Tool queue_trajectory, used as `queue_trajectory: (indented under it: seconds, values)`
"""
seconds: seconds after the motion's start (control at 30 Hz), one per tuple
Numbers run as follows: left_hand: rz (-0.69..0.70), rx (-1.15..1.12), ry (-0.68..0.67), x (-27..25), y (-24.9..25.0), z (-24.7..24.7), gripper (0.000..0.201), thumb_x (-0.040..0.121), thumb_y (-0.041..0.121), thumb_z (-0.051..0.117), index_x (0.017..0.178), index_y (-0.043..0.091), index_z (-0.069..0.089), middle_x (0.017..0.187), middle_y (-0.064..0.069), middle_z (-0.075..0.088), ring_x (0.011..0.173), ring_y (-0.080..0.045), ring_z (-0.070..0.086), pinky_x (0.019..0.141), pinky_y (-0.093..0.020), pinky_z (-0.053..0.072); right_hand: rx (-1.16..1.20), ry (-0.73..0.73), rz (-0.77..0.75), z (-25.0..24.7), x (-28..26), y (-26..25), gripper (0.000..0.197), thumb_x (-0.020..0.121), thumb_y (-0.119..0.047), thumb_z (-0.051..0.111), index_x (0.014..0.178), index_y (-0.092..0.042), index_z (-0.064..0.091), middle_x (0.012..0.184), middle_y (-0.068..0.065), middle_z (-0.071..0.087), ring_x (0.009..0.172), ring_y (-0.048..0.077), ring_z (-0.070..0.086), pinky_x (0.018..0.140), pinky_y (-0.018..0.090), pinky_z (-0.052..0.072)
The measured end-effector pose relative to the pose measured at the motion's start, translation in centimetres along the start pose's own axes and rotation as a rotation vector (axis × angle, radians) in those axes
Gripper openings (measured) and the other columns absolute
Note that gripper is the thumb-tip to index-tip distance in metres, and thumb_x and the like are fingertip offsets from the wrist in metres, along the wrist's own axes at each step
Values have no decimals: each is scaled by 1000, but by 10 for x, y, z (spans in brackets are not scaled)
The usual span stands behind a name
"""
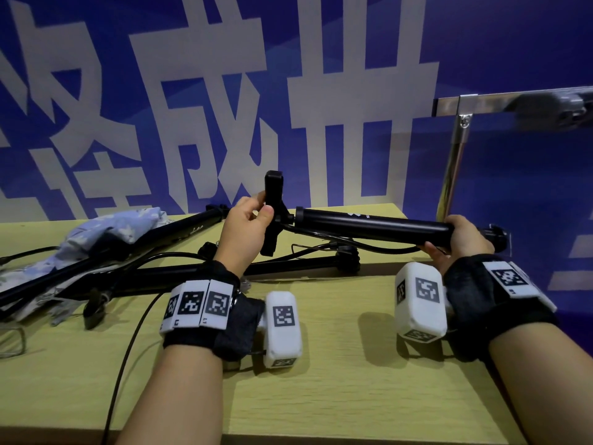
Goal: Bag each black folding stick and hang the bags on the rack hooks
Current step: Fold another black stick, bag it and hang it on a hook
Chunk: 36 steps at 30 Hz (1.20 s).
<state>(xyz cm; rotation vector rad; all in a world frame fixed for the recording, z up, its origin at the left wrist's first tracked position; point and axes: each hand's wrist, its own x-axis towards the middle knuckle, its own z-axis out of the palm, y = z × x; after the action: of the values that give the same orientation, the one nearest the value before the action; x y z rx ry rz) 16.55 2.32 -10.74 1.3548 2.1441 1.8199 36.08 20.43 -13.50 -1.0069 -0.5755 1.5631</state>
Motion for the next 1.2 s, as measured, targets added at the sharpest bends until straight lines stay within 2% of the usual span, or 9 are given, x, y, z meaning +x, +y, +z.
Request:
queue_trajectory:
  seconds: [0.27,0.47,0.57,0.67,0.8,0.93,1.0,1.1,1.2]
  values:
    - [-81,-97,-20,-5,9,2,41,101,35,29,102,11,62,86,7,58,82,-3,49,68,-18,31,-7,17,-26,-1,2,0,48,82,-18,63,124,-4,47,115,13,56,78,21,62,56,27,56]
    - [-106,61,88,-5,8,1,73,93,57,29,94,-8,62,88,-20,60,79,-22,52,66,-22,32,-28,-15,-70,3,-4,0,51,81,-19,63,127,-3,46,114,12,58,73,19,61,51,27,53]
    - [-181,118,140,-3,13,-5,80,91,64,23,92,-3,66,84,-13,63,70,-15,51,61,-26,33,-39,-3,-118,5,-6,0,54,81,-22,63,127,-4,43,118,13,57,78,20,63,44,24,49]
    - [-303,28,100,0,13,-13,68,88,67,29,100,11,66,96,-7,67,91,-18,58,77,-34,36,-33,-11,-136,5,-8,-1,55,80,-24,63,127,-6,41,119,12,55,85,22,64,44,23,48]
    - [-352,-112,-68,-4,25,-19,52,92,55,30,105,16,63,112,-7,61,105,-22,55,72,-39,51,-1,-20,-116,4,-8,0,55,81,-24,63,128,-5,42,115,11,58,69,17,61,51,23,51]
    - [-96,-213,-91,-12,41,-15,44,98,30,27,81,16,65,102,-11,58,99,-24,55,71,-42,54,48,-11,-91,6,-10,-1,52,83,-24,62,127,-4,45,109,11,58,65,17,60,60,27,56]
    - [55,-206,-119,-16,44,-13,39,88,28,32,74,18,66,92,-1,63,92,-12,56,75,-34,53,89,3,-66,6,-12,-4,50,84,-23,62,127,-4,46,110,10,58,66,17,59,63,27,57]
    - [213,-207,-131,-17,43,-11,37,83,8,31,75,22,64,94,11,60,76,9,53,67,-10,42,123,19,-35,6,-15,-7,45,85,-23,61,123,-2,48,117,13,59,78,23,63,44,18,51]
    - [212,-214,-95,-14,39,-10,44,86,-6,35,95,31,58,123,6,48,100,0,51,78,-21,42,174,15,-37,6,-19,-9,38,85,-22,60,116,-3,49,111,12,59,85,25,62,34,14,42]
